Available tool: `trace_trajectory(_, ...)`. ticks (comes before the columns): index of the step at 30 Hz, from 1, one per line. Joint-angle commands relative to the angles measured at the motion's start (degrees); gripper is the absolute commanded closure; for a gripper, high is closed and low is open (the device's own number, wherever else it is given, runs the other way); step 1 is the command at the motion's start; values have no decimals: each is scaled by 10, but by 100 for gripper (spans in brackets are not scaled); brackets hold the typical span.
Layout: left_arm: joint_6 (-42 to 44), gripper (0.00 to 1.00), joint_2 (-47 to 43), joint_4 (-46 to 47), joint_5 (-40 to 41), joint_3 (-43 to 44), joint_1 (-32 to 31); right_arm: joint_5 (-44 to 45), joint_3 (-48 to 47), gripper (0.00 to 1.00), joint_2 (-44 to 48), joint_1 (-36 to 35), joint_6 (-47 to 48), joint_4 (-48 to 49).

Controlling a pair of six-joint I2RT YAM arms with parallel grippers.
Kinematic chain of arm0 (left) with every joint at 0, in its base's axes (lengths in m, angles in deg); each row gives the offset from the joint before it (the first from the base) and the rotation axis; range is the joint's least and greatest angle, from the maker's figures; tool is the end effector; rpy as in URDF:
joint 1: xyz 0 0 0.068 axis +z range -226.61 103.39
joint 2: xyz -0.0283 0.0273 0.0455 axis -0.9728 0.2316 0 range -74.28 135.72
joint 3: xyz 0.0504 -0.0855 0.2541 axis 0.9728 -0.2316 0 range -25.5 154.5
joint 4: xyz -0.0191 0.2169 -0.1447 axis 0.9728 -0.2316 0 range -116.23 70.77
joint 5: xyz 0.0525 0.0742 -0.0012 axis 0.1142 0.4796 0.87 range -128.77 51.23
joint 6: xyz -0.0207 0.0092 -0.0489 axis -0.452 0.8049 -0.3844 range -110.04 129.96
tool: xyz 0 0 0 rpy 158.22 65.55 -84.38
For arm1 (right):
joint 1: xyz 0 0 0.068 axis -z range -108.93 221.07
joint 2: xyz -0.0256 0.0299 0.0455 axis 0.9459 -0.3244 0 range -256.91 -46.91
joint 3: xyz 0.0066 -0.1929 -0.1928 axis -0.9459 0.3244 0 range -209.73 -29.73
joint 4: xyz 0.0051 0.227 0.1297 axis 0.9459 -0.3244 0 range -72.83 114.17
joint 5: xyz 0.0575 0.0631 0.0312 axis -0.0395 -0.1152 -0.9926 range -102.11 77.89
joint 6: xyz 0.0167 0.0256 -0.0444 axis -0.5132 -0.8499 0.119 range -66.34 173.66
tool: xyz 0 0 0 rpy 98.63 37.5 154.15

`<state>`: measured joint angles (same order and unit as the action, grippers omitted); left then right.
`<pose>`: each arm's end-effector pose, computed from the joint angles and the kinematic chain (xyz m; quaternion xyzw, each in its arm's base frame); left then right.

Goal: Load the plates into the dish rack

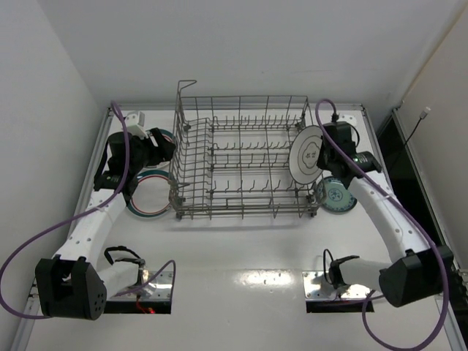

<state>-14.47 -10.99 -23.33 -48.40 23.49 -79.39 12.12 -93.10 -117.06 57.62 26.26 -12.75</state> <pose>0.2565 -0.0185 0.3126 -0.1035 0.8030 -0.2033 0.5506 0.2540 0.0457 0.3189 0.1911 0.8823 -0.0467 0.4276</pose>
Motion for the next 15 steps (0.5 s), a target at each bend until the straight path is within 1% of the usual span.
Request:
trace_trajectory(1,32,40,6,-31,57,6,7,6,-4,100,-44,-45,11,-5)
trace_trajectory(4,32,40,6,-31,57,6,7,18,-10,100,-57,-71,0,-10)
trace_trajectory(5,32,38,6,-31,57,6,7,18,-17,100,-57,-76,0,-10)
trace_trajectory(13,32,37,1,-31,57,11,7,55,-52,100,-86,-135,0,-36)
trace_trajectory(15,32,37,1,-31,57,11,7,49,-52,98,-93,-141,-5,-36)
